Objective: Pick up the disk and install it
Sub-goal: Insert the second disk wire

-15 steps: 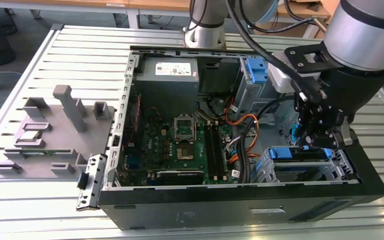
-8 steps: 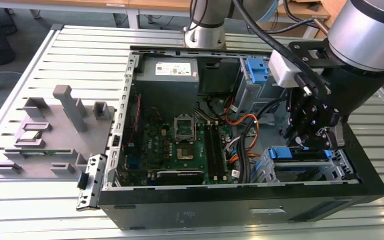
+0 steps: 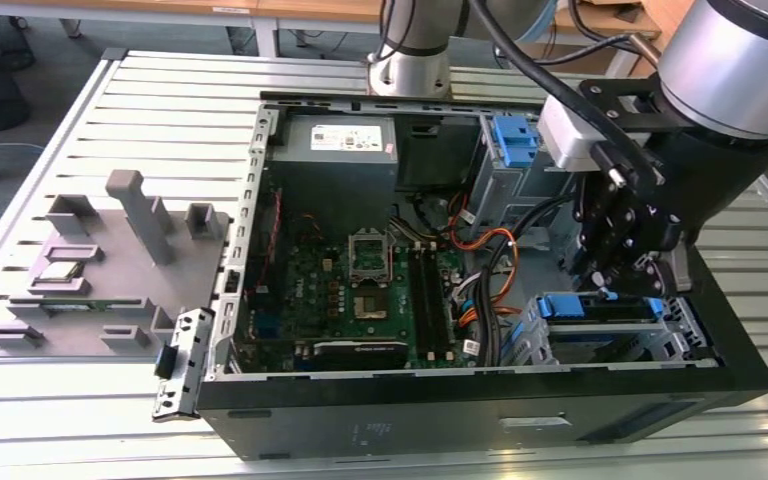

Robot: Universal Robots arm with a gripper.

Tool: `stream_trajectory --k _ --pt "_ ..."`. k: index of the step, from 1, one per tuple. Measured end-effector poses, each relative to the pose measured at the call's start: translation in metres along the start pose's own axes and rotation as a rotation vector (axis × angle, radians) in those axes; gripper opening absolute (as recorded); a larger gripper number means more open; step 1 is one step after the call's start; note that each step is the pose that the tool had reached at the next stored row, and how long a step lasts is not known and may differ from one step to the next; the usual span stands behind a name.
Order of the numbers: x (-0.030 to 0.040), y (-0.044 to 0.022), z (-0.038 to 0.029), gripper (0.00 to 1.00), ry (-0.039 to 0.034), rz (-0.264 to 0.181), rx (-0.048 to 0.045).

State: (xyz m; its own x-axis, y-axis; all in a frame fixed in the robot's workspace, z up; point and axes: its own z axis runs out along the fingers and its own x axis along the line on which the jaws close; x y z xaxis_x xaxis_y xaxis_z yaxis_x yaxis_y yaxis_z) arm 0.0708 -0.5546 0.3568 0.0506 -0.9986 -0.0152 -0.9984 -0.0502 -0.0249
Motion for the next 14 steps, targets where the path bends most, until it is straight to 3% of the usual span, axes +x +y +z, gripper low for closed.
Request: stream_trajectory --k 9,14 --pt "0.0001 -0.0015 -0.0016 0.24 -0.0120 0.055 0.0015" --pt "0.0007 -0.0149 -0.0013 0.24 -0.0155 0.056 0.0015"
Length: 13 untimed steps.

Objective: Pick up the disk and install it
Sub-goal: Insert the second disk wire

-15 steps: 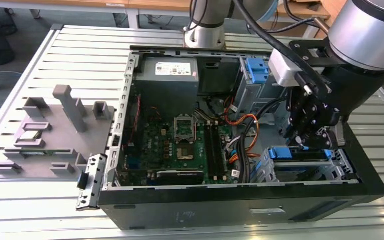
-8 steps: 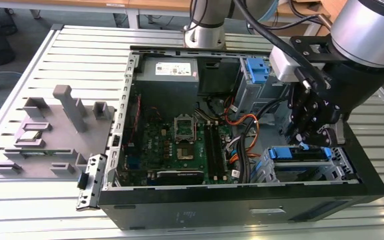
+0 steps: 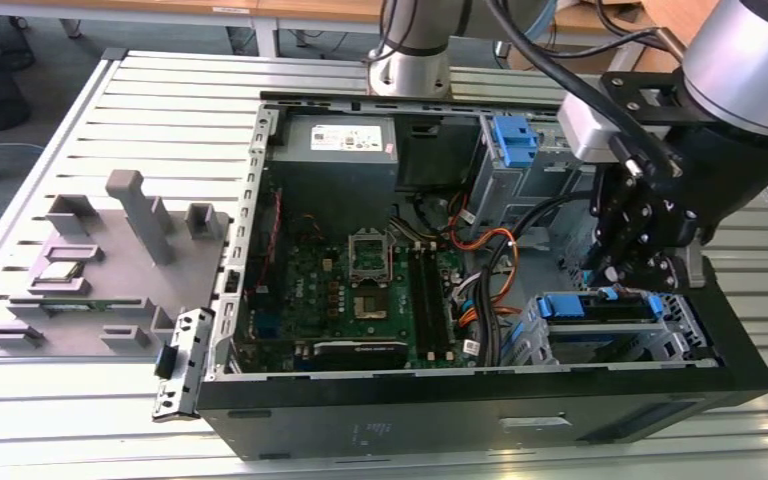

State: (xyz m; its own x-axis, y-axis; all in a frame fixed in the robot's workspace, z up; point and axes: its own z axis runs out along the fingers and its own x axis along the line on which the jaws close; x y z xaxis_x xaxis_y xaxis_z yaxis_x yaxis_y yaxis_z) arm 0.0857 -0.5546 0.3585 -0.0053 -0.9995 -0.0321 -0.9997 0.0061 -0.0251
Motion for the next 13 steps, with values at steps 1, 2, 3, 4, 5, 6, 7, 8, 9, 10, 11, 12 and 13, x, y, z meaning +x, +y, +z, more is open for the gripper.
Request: stream_trajectory --k 1,2,3,4,5,6,7,8,9,10,11,12,13 --pt "0.0000 -0.0041 0.0001 0.24 0.0000 0.000 -0.0001" --pt "-0.0001 -0.0080 0.0003 0.24 -0.0001 0.000 -0.0002" --pt "-0.0001 -0.0116 0.0004 0.24 -0.0001 0.000 -0.0003" --pt "-0.0001 -0.0148 0.0004 0.24 -0.0001 0.000 -0.0003" --pt "-0.0001 -0.0182 0.0005 0.24 -0.0001 0.000 -0.0004" --pt "-0.0001 -0.0212 0.0006 0.24 -0.0001 0.000 -0.0005" --pt "-0.0001 -0.0239 0.0007 0.24 -0.0001 0.000 -0.0005" --pt "-0.0002 -0.0253 0.0007 0.24 -0.0001 0.000 -0.0007" --pt "-0.0002 -0.0258 0.0007 0.24 -0.0001 0.000 -0.0012" --pt "-0.0002 -0.0259 0.0002 0.24 0.0000 0.000 -0.0015" --pt "-0.0001 -0.0259 -0.0005 0.24 0.0000 0.000 -0.0016" --pt "-0.0002 -0.0260 -0.0014 0.24 0.0000 0.000 -0.0017" --pt "-0.0002 -0.0261 -0.0019 0.24 -0.0002 0.000 -0.0018"
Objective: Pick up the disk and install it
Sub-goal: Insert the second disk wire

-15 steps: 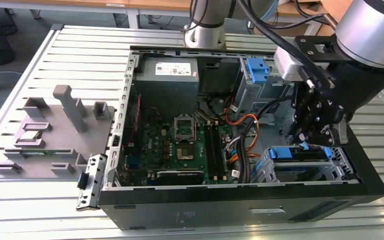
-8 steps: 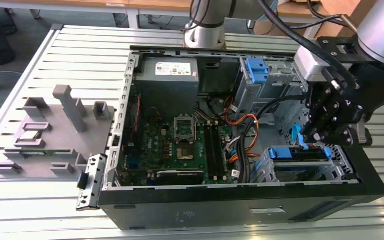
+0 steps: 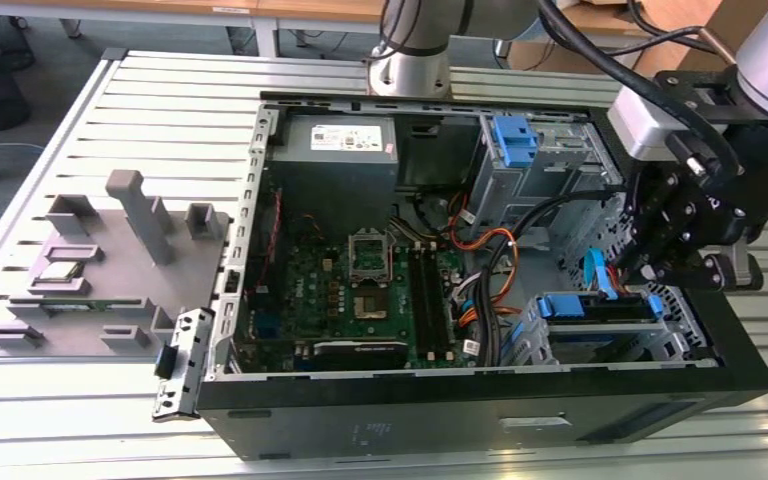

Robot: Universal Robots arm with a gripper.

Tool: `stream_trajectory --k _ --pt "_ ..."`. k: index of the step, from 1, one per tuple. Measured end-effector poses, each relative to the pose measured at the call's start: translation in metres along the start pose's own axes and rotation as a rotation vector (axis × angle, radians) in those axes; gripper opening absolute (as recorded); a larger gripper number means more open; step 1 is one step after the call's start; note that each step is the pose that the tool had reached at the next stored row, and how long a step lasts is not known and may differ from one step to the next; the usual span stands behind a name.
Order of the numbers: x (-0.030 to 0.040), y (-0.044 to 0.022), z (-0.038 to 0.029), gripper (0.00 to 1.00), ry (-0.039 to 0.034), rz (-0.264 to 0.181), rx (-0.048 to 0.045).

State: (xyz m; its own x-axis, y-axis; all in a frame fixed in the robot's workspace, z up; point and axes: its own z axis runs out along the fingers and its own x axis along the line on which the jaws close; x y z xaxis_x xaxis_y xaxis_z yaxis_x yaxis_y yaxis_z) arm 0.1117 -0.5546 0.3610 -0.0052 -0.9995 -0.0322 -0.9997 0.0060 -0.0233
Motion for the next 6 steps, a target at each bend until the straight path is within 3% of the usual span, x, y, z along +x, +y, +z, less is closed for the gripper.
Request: stream_trajectory --k 6 --pt "0.0000 0.0000 -0.0001 0.24 -0.0007 0.000 -0.0001"
